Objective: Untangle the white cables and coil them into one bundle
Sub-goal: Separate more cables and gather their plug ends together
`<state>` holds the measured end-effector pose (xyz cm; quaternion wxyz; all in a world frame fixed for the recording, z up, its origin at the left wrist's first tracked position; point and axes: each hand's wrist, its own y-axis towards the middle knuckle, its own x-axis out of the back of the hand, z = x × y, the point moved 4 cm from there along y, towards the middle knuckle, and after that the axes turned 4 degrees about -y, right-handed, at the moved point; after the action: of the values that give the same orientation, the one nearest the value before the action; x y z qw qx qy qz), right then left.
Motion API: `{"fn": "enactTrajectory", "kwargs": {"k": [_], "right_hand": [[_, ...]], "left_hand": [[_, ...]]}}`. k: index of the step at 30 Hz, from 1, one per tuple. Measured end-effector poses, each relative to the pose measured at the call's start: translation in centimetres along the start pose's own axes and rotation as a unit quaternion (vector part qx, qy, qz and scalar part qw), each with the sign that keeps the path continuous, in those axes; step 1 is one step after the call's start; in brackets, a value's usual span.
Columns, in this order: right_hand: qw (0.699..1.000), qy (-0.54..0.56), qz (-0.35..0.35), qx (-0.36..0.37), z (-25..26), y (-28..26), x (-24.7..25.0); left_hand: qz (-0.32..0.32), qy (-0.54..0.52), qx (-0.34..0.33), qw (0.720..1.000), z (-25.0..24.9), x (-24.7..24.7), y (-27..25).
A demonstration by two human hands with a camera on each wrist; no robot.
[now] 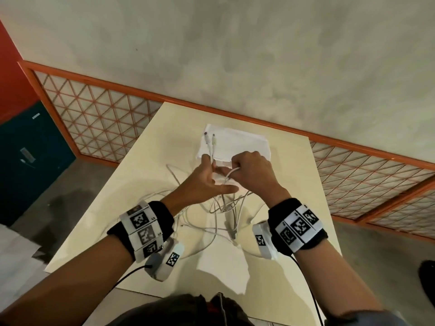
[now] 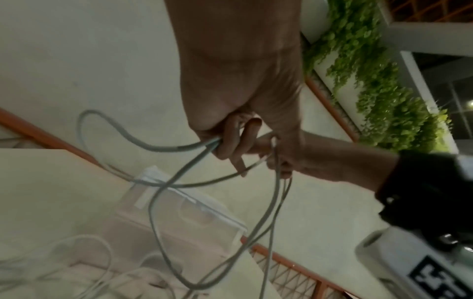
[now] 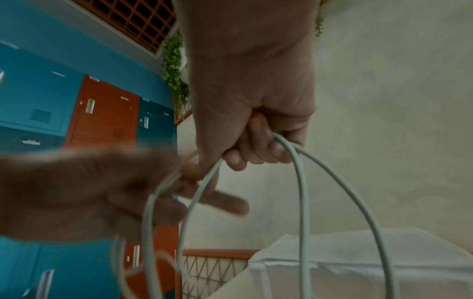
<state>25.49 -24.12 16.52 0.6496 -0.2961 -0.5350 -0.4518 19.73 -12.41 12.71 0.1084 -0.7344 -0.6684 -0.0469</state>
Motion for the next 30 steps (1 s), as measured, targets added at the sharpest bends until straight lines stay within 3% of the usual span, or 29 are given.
{"fn": "enactTrajectory", "kwargs": {"k": [4,7,10,11,13,18,21,24,27,30], "right_hand": [[0.999,0.047,-0.004,-0.003,-0.4,-0.2,0.5],[0.989,0.13,0.061,0.029,-1.3,-0.3,0.3],[0.925,0.326,0.196,0.012,-2.8,-1.8,-0.5],[0.9,0.382,0.207,0.002,-3.6,-2.3,-0.9],[0.882,0.428,0.198,-0.008,-5.2,-2.9,-1.9],[0.935,0.28,0.21,-0.049,-9.1,-3.3,-7.3],[0.939,0.248,0.215,-0.099,-11.3,-4.3,-10.0],[0.954,0.23,0.154,-0.113,-12.2,-4.5,-10.3],[0.981,0.141,0.073,-0.114,-12.9,-4.3,-9.1],[0.986,0.027,0.025,-0.163,-14.0,-4.4,-7.9]], "left_hand": [[0.008,-0.101,0.011,0.995,0.9,0.3,0.0],[0.011,-0.098,-0.019,0.995,-0.2,1.0,0.0],[-0.033,-0.117,-0.087,0.989,-2.2,3.2,0.2],[-0.057,-0.133,-0.105,0.984,-3.0,4.1,0.2],[-0.1,-0.175,-0.144,0.969,-4.2,5.6,0.1],[-0.215,-0.22,-0.188,0.933,-5.4,8.0,-0.1],[-0.267,-0.235,-0.205,0.912,-5.6,9.7,-0.2],[-0.22,-0.153,-0.218,0.938,-4.5,9.5,-0.1],[-0.168,-0.071,-0.156,0.971,-1.9,8.5,0.2],[-0.142,-0.023,-0.115,0.983,-0.4,8.0,0.1]]}}
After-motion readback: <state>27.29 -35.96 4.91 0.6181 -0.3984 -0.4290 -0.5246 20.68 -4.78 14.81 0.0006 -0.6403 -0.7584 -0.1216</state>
